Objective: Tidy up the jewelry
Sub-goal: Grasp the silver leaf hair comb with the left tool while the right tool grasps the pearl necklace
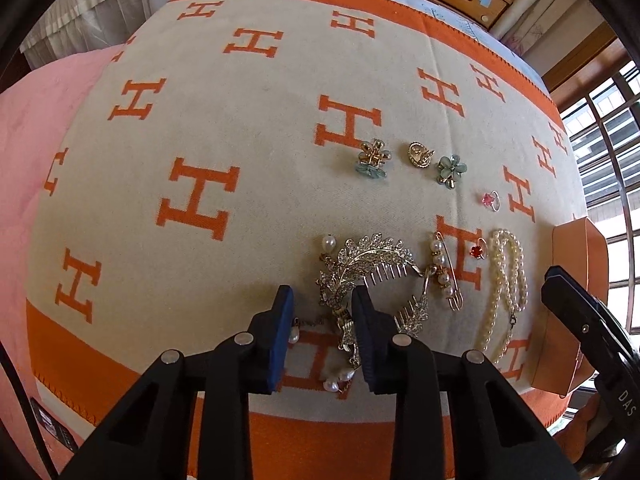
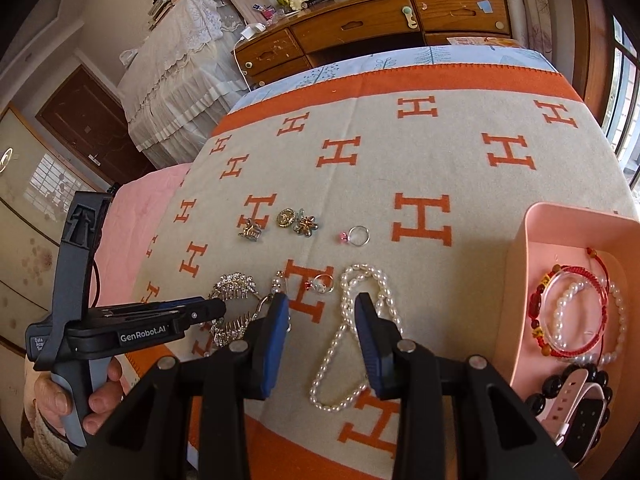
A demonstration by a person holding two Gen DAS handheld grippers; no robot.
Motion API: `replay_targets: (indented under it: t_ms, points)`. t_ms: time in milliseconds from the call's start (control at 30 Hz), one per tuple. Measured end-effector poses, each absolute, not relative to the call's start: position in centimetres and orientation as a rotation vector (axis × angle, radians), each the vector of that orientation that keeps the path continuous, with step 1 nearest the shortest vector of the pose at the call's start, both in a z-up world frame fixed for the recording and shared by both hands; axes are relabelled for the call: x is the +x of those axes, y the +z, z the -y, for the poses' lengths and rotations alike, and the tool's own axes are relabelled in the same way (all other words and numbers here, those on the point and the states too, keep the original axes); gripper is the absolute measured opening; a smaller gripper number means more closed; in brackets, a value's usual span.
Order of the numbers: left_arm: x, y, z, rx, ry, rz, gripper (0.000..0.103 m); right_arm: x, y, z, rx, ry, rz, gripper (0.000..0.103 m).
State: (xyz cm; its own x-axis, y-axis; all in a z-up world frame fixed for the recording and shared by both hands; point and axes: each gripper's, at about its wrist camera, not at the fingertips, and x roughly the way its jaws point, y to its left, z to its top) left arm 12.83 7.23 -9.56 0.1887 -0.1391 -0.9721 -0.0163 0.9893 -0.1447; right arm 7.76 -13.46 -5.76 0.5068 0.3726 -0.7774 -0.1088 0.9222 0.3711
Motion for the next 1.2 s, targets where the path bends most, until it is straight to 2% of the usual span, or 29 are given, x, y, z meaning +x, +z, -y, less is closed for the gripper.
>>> replay_targets:
  t_ms: [133,433,667,733,867,1200]
  points:
    - [13.0,-9.5,-6.2,-0.084,-0.079,-1.392,0.023,7.8,-5.8,13.7,0.298,0.291,-1.003,0.035]
    - [12.7,-9.7,-4.7,-0.053,-0.083,-1.418,0.022,8.8,-5.5,15.0,0.293,0.218,-1.014,0.035]
    - [13.0,-9.7,-4.2,-0.03,-0.082,-1.397,0.022,10.9,-6.7,14.9,0.258,0.18,-1.111,0.035]
    - [13.2,-9.6,-4.2,-0.032,-0.083,-1.392,0.016,11.5,-7.3,15.0,0.263,0.174,-1.144,0.035]
    - [13.7,-9.5,-4.9,-0.069,-0.099,-1.395,0.015,12.4,-7.9,14.9,0.268,0.171,-1.195,0.035]
    - [14.4,-9.7,-4.5,0.016,-0.106,-1.42,0.015,13.0,-8.4,12.6,-0.004,0.162,-1.244,0.035]
